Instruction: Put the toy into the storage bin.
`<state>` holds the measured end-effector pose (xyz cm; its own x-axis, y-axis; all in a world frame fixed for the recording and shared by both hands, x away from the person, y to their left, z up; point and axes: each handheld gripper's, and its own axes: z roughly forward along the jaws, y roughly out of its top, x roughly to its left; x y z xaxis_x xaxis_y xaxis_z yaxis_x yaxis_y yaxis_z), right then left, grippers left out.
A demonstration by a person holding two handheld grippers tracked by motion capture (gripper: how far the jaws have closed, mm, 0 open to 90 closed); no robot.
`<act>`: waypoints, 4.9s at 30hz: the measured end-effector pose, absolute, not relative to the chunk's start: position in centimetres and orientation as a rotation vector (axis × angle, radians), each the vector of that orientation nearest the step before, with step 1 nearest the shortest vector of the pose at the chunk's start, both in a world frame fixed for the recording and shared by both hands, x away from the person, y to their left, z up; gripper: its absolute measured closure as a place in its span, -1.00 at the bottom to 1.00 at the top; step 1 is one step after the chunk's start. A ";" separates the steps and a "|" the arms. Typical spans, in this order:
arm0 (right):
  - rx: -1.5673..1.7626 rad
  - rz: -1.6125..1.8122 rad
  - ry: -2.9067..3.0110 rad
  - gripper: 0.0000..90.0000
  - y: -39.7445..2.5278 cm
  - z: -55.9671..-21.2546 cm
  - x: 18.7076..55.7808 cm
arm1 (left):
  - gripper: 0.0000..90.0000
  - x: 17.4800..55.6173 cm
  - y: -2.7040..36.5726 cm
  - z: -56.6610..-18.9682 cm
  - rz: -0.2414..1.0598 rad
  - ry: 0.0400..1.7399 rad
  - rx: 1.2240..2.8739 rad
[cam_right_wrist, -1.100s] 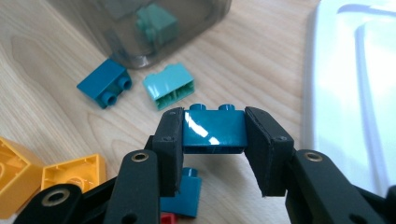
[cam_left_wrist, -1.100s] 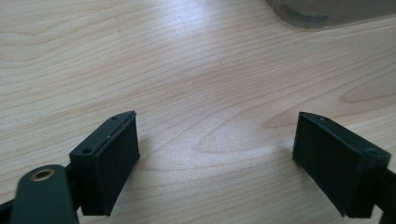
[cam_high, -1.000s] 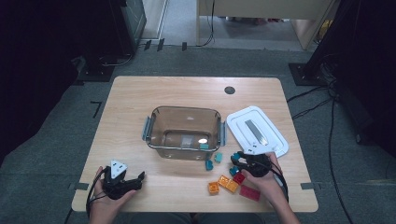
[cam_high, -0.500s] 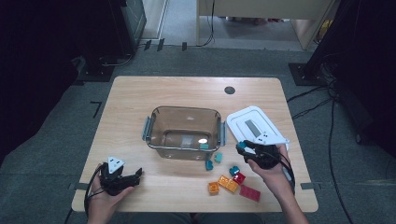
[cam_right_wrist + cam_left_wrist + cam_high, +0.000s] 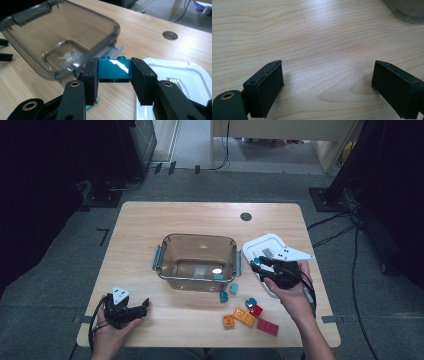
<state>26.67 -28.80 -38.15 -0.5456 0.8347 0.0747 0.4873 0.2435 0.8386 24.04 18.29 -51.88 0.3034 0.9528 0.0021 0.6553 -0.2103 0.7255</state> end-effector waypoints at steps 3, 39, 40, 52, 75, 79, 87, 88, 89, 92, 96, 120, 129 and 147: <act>1.193 1.244 2.137 0.33 -28.0 -37.3 26.9 | -0.77 24.0 18.3 -51.9 0.616 1.425 1.951; 1.098 1.196 2.403 0.06 -19.4 -35.7 30.5 | -0.77 24.1 18.3 -51.9 0.617 1.421 1.952; 1.100 1.208 2.390 0.05 -20.0 -35.5 30.2 | -0.77 24.1 18.3 -51.9 0.617 1.422 1.953; 1.165 1.246 2.283 0.01 -25.8 -35.7 26.9 | -0.77 24.1 18.3 -51.9 0.616 1.422 1.955; 1.411 1.106 2.342 0.03 -29.5 -46.7 24.0 | -0.77 24.1 18.3 -51.9 0.616 1.423 1.952; 1.463 1.056 2.365 0.03 -29.2 -48.2 24.1 | -0.77 24.1 18.3 -51.9 0.616 1.423 1.952; 1.437 0.902 2.406 0.03 -27.5 -49.4 23.9 | -0.77 24.1 18.3 -51.9 0.616 1.423 1.952; 1.429 0.879 2.412 0.04 -27.3 -49.5 23.8 | -0.77 24.1 18.3 -51.9 0.616 1.423 1.953; 1.419 0.853 2.413 0.08 -27.2 -49.6 23.7 | -0.77 24.1 18.3 -51.9 0.616 1.422 1.953; 1.426 0.834 2.411 0.24 -27.2 -49.7 23.8 | -0.77 24.1 18.3 -51.9 0.615 1.423 1.953; 1.446 0.846 2.372 0.32 -27.5 -49.7 24.2 | -0.77 24.1 18.3 -51.9 0.616 1.423 1.953; 1.429 0.978 2.232 0.33 -28.8 -49.1 25.4 | -0.77 24.1 18.3 -51.9 0.616 1.423 1.953; 1.408 1.077 2.184 0.33 -29.3 -46.3 25.6 | -0.77 24.1 18.3 -51.9 0.616 1.423 1.952; 1.301 1.165 2.152 0.33 -27.7 -39.1 27.8 | -0.77 24.1 18.3 -51.9 0.617 1.421 1.953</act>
<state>27.81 -27.71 -39.08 -0.5067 0.8563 0.1003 0.5523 0.2330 0.8004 24.07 18.28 -51.88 0.3057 0.9521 0.0044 0.6531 -0.2130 0.7267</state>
